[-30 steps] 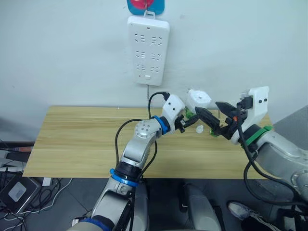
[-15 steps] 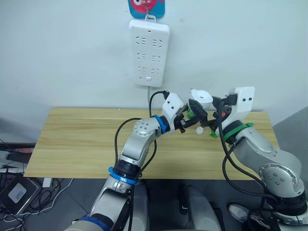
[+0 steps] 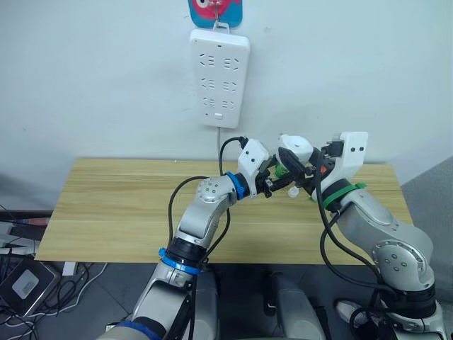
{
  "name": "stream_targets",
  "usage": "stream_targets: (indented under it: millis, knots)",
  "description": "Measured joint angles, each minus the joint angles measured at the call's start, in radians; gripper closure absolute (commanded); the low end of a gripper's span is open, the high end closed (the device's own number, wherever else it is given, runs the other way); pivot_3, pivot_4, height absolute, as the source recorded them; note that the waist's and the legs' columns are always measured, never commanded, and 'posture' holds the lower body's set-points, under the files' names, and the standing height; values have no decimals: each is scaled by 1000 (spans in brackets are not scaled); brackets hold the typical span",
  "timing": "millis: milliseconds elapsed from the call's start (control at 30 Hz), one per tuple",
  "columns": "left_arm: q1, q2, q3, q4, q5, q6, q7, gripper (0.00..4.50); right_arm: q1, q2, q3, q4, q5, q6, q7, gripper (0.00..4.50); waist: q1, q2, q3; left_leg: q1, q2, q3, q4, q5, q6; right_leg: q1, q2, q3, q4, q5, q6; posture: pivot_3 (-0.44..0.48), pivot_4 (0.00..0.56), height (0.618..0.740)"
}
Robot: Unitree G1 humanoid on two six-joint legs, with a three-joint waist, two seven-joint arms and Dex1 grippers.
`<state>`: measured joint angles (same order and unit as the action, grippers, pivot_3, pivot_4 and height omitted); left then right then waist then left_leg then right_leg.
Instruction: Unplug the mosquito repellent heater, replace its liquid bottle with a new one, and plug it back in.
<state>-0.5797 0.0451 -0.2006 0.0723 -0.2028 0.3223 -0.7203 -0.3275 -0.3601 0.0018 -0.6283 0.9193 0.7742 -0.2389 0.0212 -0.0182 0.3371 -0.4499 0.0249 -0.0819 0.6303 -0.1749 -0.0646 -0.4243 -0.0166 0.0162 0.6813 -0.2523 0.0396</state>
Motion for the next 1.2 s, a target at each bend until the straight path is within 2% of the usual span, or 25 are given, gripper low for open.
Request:
stream_targets:
  millis: [67, 167, 300, 400, 500, 600, 733, 900, 1067, 1200]
  knots:
    - [27, 33, 14, -44, -35, 22, -17, 12, 1, -2, 4, 0, -31, -1, 25, 1498, -1, 0, -1, 0, 0, 0, 0, 0, 0, 0, 0, 0, 0, 0, 0, 162, 243, 740]
    - [92, 121, 68, -109, -83, 49, -40, 0, 20, -13, 3, 11, -83, -15, 66, 1498, -2, 0, -7, 1, 1, 0, -1, 0, 0, 0, 1, 0, 0, 0, 0, 199, 235, 740]
    - [161, 262, 212, -143, -130, 39, -57, 0, 42, -8, 0, 42, -150, -48, 119, 1498, 4, 1, -14, 2, 3, -1, -2, 1, -1, 0, 4, 0, 0, 1, -3, 238, 226, 740]
    - [125, 337, 296, -135, -160, 29, -65, 0, 40, 14, 0, 48, -175, -68, 158, 1498, 12, 1, -20, 2, 3, -1, -1, 2, -2, 1, 4, -1, 0, 1, -2, 269, 219, 740]
    - [17, 382, 335, -77, -177, -10, -88, 0, 26, 27, 0, 71, -197, -71, 191, 1498, 37, 0, -25, 3, 3, 0, -1, 4, -2, 3, 3, -2, -2, 1, 1, 274, 216, 740]
    - [-62, 389, 324, 30, -163, -65, -107, 0, 17, 42, -1, 87, -215, -71, 212, 1498, 52, -1, -34, 2, 2, 1, -1, 4, -2, 3, 2, -1, -2, 2, 0, 275, 214, 740]
    - [-187, 368, 281, 264, -108, -172, -141, 0, -9, 58, -5, 94, -232, -69, 221, 1498, 63, -2, -36, 2, 2, 0, -1, 4, -2, 2, 3, -3, -1, 2, -1, 254, 216, 740]
    - [-347, 352, 268, 496, -68, -314, -191, 0, -11, 64, -20, 92, -232, -53, 222, 1498, 60, -3, -37, 2, 2, 0, -2, 4, -2, 2, 3, -2, -2, 4, -3, 227, 221, 740]
    - [-416, 337, 261, 633, -61, -374, -273, 0, -11, 71, -23, 78, -232, -34, 220, 1498, 68, -3, -37, 1, 2, -1, -1, 6, 1, 3, 2, -5, -1, 3, -1, 213, 224, 740]
    - [-444, 315, 241, 651, -75, -343, -387, 0, -12, 78, -23, 59, -229, -19, 219, 1498, 60, -3, -37, 0, 1, 0, -1, 6, 1, 2, 1, -4, -2, 4, -2, 201, 226, 740]
